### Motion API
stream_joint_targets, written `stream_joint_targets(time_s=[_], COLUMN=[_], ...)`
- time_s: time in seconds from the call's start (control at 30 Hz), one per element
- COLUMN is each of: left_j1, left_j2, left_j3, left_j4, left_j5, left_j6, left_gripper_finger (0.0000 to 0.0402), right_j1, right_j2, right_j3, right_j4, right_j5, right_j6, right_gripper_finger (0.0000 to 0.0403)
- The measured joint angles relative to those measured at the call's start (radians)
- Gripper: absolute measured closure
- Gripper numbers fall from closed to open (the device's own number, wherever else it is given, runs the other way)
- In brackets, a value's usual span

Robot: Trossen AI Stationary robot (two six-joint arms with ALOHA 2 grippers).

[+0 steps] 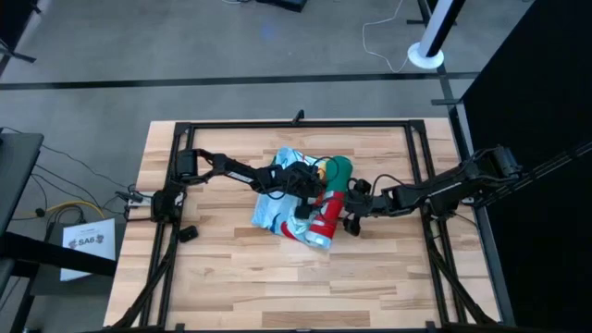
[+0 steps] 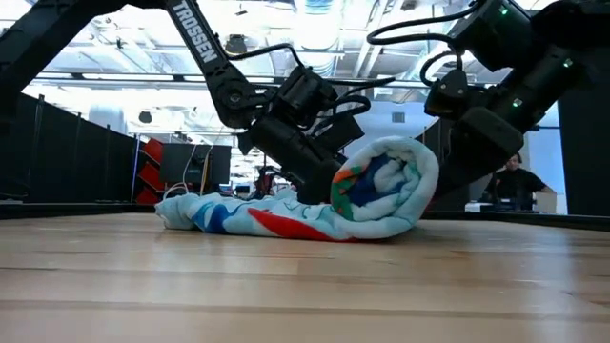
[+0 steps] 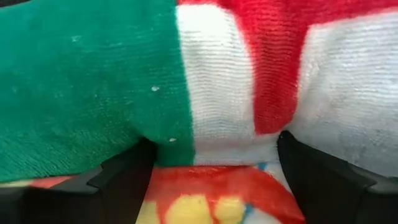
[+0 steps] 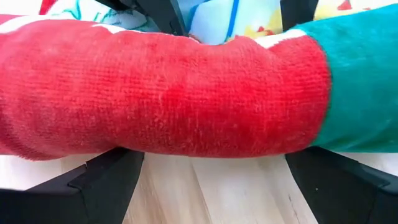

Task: Roll towel
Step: Roll the multicolor dinosaur print towel

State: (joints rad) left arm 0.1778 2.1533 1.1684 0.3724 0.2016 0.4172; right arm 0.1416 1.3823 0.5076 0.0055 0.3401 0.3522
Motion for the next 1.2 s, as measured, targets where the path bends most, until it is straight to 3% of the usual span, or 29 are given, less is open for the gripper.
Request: stream_joint_targets(time_s=[0.7, 1.03, 1.2], left_j1=[-0.012, -0.012, -0.01], left_j2=[-0.051, -0.16, -0.219], left_j3=[0.001, 0.001, 0.001], left_j4=[-0.112, -0.227, -0.362], left_j5=[-0.053, -0.091, -0.149], left_j6=[-0.055, -0.064, -0.062], left_gripper_finger=[0.0077, 0.0077, 0.0077], right_j1=[-0.003, 0.001, 0.001], right_j2=[-0.001, -0.002, -0.002], right_j3=[0.0, -0.002, -0.002], right_j4=[0.003, -0.008, -0.009], right_j5=[0.001, 0.002, 0.002], right_j6=[-0.041, -0.048, -0.048], right_gripper_finger=[0.0026, 0.0026, 0.0026])
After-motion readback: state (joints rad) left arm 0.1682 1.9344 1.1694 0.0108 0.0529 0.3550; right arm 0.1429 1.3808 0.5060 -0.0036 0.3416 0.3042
